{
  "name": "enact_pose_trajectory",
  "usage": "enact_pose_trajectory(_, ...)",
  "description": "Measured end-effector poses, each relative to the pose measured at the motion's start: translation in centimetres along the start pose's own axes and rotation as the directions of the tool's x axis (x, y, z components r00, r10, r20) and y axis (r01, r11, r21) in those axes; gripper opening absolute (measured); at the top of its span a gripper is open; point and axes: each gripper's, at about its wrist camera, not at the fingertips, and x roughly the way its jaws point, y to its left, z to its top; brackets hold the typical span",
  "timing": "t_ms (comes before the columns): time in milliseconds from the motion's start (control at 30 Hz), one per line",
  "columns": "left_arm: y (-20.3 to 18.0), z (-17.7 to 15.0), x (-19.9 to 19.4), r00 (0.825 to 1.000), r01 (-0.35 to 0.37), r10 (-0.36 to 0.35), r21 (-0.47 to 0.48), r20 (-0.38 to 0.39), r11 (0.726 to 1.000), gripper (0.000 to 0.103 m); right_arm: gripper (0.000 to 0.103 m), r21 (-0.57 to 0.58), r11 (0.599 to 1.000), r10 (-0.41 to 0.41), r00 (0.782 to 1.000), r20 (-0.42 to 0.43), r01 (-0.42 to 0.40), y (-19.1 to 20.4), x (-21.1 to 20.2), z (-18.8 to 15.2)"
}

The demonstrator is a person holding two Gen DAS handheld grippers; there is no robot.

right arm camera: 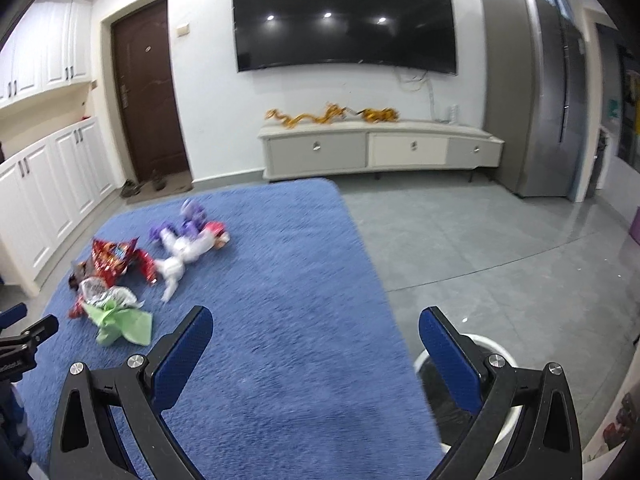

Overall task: Collect trash
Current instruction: 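Grasp green wrapper with left tool while right tool grasps white bag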

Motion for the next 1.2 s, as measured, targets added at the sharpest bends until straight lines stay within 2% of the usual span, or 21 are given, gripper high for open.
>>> enact_pose_trajectory(200, 2.5, 0.1, 1.2, 0.997, 0.049, -0.052, -0.057, -0.048, 0.997, 0.103, 0.103, -0.043, 0.998, 0.045, 0.998, -0.045, -0.047, 1.6, 1.7, 0.2)
enact_pose_trajectory(300, 2.5, 0.6, 1.6, 0.987, 0.137, -0.142, -0.074, -0.072, 0.988, 0.097, 0.103, -0.058, 0.996, 0.064, 0.996, -0.066, -0.068, 2.4, 2.7, 0.3)
enact_pose_trajectory(367, 1.8, 0.9, 1.9, 0.972, 0.210, -0.216, -0.072, -0.090, 0.975, 0.088, 0.103, -0.066, 0.995, 0.073, 0.994, -0.084, -0.079, 2.8, 3.5, 0.2)
enact_pose_trajectory(433, 1.0, 0.9, 2.3, 0.957, 0.264, -0.271, -0.074, -0.108, 0.962, 0.084, 0.103, -0.068, 0.994, 0.083, 0.992, -0.099, -0.090, 3.0, 4.1, 0.2)
enact_pose_trajectory(533, -0.4, 1.3, 2.9, 0.929, 0.338, -0.347, -0.082, -0.131, 0.937, 0.083, 0.103, -0.075, 0.990, 0.107, 0.987, -0.120, -0.116, 3.6, 5.3, 0.4)
enact_pose_trajectory(667, -1.8, 2.0, 4.0, 0.916, 0.359, -0.370, -0.094, -0.153, 0.928, 0.082, 0.096, -0.094, 0.983, 0.144, 0.980, -0.135, -0.157, 4.5, 6.4, 1.1)
enact_pose_trajectory(700, -1.8, 2.1, 4.4, 0.914, 0.358, -0.371, -0.104, -0.163, 0.928, 0.082, 0.092, -0.088, 0.979, 0.170, 0.975, -0.144, -0.184, 4.7, 6.9, 1.3)
enact_pose_trajectory(800, -1.9, 2.7, 6.0, 0.901, 0.361, -0.384, -0.142, -0.202, 0.922, 0.072, 0.082, -0.073, 0.966, 0.231, 0.958, -0.169, -0.246, 5.5, 8.2, 1.8)
enact_pose_trajectory(867, -1.8, 2.5, 6.7, 0.898, 0.355, -0.381, -0.149, -0.218, 0.923, 0.066, 0.076, -0.072, 0.956, 0.266, 0.945, -0.191, -0.284, 6.3, 9.4, 2.1)
enact_pose_trajectory(933, -1.7, 2.3, 7.2, 0.888, 0.368, -0.398, -0.163, -0.231, 0.915, 0.062, 0.069, -0.072, 0.945, 0.298, 0.931, -0.212, -0.319, 7.1, 10.5, 2.4)
enact_pose_trajectory(1033, -1.7, 2.1, 7.5, 0.873, 0.390, -0.424, -0.176, -0.243, 0.904, 0.050, 0.059, -0.076, 0.925, 0.346, 0.906, -0.243, -0.373, 8.6, 12.7, 2.8)
enact_pose_trajectory(1200, -2.1, 1.4, 7.5, 0.869, 0.397, -0.428, -0.166, -0.249, 0.903, 0.046, 0.049, -0.088, 0.891, 0.404, 0.864, -0.300, -0.446, 11.3, 16.3, 3.0)
